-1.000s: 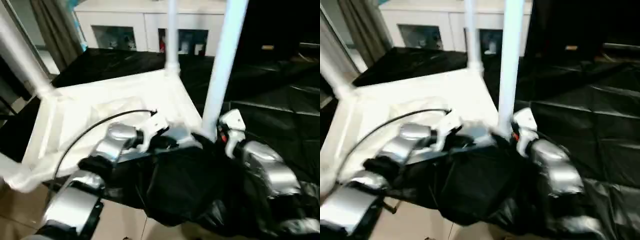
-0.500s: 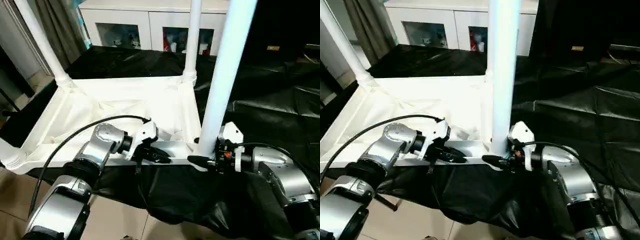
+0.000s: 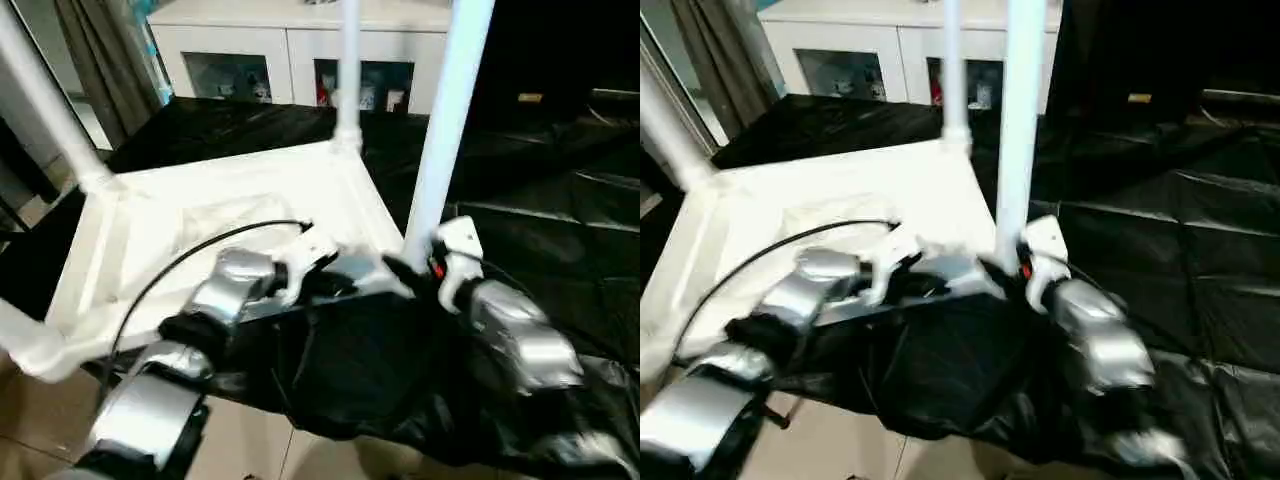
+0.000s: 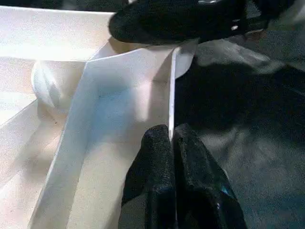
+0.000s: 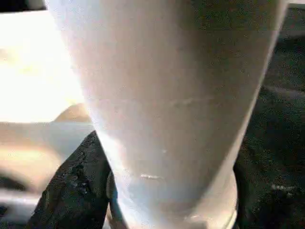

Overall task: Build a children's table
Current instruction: Rotate leg to tighten

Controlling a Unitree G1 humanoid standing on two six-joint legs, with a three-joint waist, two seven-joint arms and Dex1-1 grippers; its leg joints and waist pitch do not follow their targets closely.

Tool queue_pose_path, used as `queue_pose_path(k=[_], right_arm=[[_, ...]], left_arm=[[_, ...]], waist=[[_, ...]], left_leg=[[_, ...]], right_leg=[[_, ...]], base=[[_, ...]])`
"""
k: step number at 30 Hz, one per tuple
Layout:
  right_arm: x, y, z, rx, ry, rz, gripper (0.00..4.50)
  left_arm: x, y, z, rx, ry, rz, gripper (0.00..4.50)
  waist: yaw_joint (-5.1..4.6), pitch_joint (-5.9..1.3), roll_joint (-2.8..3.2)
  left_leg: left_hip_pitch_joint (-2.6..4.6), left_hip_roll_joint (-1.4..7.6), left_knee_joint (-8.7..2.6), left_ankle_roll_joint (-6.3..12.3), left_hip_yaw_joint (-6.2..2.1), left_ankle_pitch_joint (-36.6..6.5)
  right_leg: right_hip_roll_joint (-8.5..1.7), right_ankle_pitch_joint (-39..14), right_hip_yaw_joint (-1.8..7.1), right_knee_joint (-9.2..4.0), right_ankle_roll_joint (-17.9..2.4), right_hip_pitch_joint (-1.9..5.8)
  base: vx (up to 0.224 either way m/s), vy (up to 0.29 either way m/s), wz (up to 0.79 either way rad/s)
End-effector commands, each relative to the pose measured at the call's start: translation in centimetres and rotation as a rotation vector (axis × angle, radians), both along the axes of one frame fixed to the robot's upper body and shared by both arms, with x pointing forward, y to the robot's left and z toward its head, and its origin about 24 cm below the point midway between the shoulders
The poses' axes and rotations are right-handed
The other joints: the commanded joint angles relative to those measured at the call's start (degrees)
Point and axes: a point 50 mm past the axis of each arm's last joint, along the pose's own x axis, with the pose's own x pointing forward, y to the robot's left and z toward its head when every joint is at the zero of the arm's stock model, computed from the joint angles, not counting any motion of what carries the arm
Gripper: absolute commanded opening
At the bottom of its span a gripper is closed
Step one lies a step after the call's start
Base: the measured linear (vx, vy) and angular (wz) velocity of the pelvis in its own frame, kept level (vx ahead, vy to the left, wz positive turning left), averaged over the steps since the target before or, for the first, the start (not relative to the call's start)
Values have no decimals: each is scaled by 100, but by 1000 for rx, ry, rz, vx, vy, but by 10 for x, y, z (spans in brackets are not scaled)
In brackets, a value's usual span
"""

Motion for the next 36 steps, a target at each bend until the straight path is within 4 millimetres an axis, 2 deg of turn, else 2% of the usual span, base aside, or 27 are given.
queue_pose_path(k=[1, 3, 5, 6, 11, 12, 13, 15, 16, 17, 18, 19, 20, 23, 26, 28, 29, 36], right_arm=[[-13, 39, -30, 36, 141, 95, 279], [-11, 47, -27, 12, 111, 133, 279], [-10, 49, -24, 32, 98, 152, 279], [-10, 49, -18, 87, 84, 190, 335], [-10, 46, -8, 102, 40, 278, 370], [-14, 41, -3, 84, 18, 378, 370], [-14, 41, -3, 84, 18, 378, 370], [-26, 28, 3, 36, 10, 556, 370], [-26, 28, 3, 36, 10, 556, 370], [-32, 22, 4, 15, 13, 614, 370], [-34, 19, 5, 5, 15, 642, 370], [-39, 12, 5, -14, 31, 685, 370], [-42, 7, 6, -25, 43, 714, 370], [-51, -13, 9, -80, 81, 793, 370], [-52, -23, 13, -99, 86, 803, 370], [-52, -26, 14, -98, 89, 806, 370], [-53, -26, 15, -96, 91, 808, 346], [-57, -16, 8, -59, 105, 798, 292]], left_arm=[[6, -26, 22, -115, -70, 21, 0], [4, -31, 21, -112, -75, 10, 0], [3, -32, 20, -109, -73, 0, 0], [2, -30, 18, -100, -71, -18, 0], [-1, -23, 15, -86, -64, -78, 0], [-4, -18, 15, -77, -57, -141, 0], [-4, -18, 15, -77, -57, -141, 0], [-11, -6, 13, -53, -45, -253, 0], [-11, -6, 13, -53, -45, -253, 0], [-13, -1, 12, -45, -34, -283, 0], [-13, 1, 12, -42, -28, -297, 0], [-16, 7, 11, -32, -18, -327, 0], [-17, 10, 11, -25, -9, -344, 0], [-23, 26, 8, 4, 36, -419, 0], [-27, 36, 6, 22, 67, -458, 0], [-29, 40, 6, 24, 85, -475, 0], [-30, 40, 6, 24, 92, -480, 0], [-27, 35, 5, 4, 55, -415, 0]], waist=[[-14, -335, -99], [-35, -320, -110], [-33, -324, -98], [-39, -326, -99], [-46, -341, -107], [-43, -331, -96], [-35, -341, -108], [-7, -368, -115], [5, -369, -117], [-1, -366, -76], [16, -392, -100], [22, -389, -84], [36, -389, -83], [106, -383, -69], [125, -375, -70], [138, -363, -71], [142, -356, -73], [142, -349, -94]], left_leg=[[29, 53, -410, 353, -7, -1089], [9, 44, -420, 401, -12, -1211], [1, 53, -423, 441, -18, -1138], [-3, 53, -424, 463, -18, -1145], [-22, 61, -414, 566, -21, -1052], [-21, 65, -414, 604, -18, -1038], [-18, 65, -406, 629, -17, -1014], [-56, 72, -388, 772, -25, -738], [-70, 79, -376, 819, -20, -678], [-67, 94, -369, 891, -11, -621], [-60, 95, -351, 927, -12, -547], [-52, 100, -346, 950, -6, -529], [-55, 104, -347, 978, -9, -492], [-26, 131, -340, 1066, 2, -484], [-19, 135, -350, 1025, 0, -547], [2, 151, -377, 897, -2, -696], [5, 149, -381, 848, 3, -744], [-13, 129, -382, 745, 0, -732]], right_leg=[[-271, -1863, 233, -515, -1124, 283], [-273, -2084, 215, -538, -1059, 297], [-277, -1993, 226, -530, -1062, 301], [-274, -1971, 221, -531, -1064, 307], [-280, -1743, 225, -501, -1154, 326], [-277, -1667, 224, -505, -1174, 322], [-275, -1601, 223, -503, -1181, 335], [-267, -1119, 217, -435, -1293, 387], [-267, -972, 221, -414, -1319, 393], [-271, -773, 221, -386, -1423, 362], [-268, -617, 217, -366, -1467, 385], [-270, -543, 225, -359, -1513, 361], [-267, -452, 220, -346, -1558, 378], [-270, -242, 238, -316, -1653, 348], [-268, -285, 236, -316, -1685, 345], [-277, -513, 243, -334, -1667, 342], [-274, -589, 245, -342, -1658, 338], [-279, -725, 246, -359, -1546, 344]], base=[[0, 0, 0], [0, 0, 0], [0, 0, 0], [0, 0, 0], [0, 0, 0], [0, 0, 0], [0, 0, 0], [0, 0, 0], [0, 0, 0], [0, 0, 0], [0, 0, 0], [0, 0, 0], [0, 0, 0], [0, 0, 0], [0, 0, 0], [0, 0, 0], [0, 0, 0], [0, 0, 0]])
